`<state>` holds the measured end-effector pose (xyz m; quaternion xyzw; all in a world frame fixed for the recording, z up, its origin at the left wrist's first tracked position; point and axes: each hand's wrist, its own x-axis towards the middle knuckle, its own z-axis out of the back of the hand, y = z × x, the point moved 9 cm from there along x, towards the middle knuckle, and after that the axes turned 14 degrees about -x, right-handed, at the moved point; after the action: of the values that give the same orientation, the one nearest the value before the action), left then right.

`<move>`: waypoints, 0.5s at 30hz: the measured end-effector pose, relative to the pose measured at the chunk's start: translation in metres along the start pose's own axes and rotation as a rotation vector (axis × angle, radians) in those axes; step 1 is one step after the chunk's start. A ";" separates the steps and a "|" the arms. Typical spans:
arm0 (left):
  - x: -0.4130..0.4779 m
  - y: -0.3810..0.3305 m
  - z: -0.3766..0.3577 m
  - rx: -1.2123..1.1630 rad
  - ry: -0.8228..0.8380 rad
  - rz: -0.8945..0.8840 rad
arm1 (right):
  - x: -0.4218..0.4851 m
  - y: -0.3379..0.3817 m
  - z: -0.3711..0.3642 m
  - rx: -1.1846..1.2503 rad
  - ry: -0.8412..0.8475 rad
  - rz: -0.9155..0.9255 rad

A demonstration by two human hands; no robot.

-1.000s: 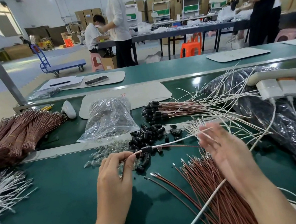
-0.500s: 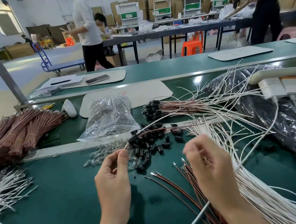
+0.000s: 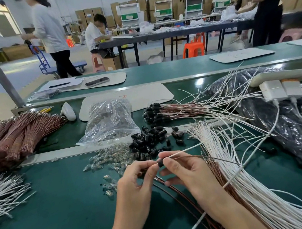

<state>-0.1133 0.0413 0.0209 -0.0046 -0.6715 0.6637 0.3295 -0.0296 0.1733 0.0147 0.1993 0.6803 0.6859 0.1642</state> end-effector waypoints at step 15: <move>-0.002 -0.001 -0.005 0.099 0.067 -0.078 | 0.004 -0.013 0.001 0.002 0.018 -0.014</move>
<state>-0.1092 0.0448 0.0206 0.0158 -0.6263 0.6821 0.3772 -0.0329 0.1758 0.0024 0.1886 0.6839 0.6858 0.1627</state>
